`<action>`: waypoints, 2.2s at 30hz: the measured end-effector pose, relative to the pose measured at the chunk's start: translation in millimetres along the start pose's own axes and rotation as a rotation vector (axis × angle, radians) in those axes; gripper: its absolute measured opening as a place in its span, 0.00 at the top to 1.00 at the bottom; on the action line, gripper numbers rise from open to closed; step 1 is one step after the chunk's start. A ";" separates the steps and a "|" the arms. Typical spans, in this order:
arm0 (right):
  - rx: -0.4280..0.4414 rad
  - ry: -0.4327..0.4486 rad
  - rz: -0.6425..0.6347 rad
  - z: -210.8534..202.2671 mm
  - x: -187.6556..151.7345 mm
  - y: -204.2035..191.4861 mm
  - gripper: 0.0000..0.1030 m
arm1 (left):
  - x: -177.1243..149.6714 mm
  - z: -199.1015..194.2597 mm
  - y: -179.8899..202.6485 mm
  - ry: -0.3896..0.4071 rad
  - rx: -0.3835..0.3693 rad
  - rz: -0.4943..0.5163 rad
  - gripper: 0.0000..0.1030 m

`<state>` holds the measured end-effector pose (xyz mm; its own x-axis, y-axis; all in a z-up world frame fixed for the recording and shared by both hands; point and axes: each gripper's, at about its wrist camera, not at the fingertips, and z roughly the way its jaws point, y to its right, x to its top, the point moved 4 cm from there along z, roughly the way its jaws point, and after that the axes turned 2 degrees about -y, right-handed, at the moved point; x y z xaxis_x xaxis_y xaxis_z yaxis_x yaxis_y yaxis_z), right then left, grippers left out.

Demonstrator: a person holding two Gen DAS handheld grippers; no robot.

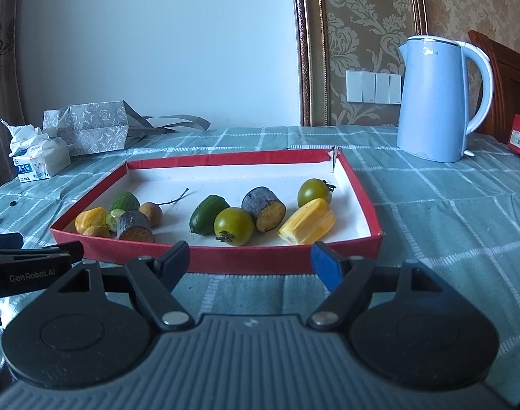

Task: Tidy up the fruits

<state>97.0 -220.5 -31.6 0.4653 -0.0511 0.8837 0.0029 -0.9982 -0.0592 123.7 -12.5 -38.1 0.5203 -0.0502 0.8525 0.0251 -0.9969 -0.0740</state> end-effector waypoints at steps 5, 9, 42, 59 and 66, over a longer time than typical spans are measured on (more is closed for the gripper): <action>-0.006 -0.003 0.004 1.0 0.1 -0.2 0.26 | 0.5 -1.8 14.8 0.006 -0.002 0.018 0.17; -0.013 -0.008 -0.001 1.8 -0.2 -1.6 0.26 | 0.0 -5.2 27.1 0.013 -0.012 0.027 0.17; -0.067 -0.052 0.023 10.1 -2.9 -4.5 0.23 | 0.4 -7.3 32.8 0.019 0.004 -0.007 0.17; -0.065 -0.048 0.020 10.7 -2.7 -5.2 0.24 | 0.1 -6.2 33.3 0.015 0.005 -0.005 0.18; -0.066 -0.048 0.018 10.5 -2.7 -5.3 0.24 | -0.1 -5.7 33.6 0.012 0.003 -0.004 0.18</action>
<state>105.0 -214.7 -38.5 0.5070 -0.0690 0.8592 -0.0630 -0.9971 -0.0429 119.7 -46.3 -37.7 0.5097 -0.0467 0.8591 0.0301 -0.9969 -0.0721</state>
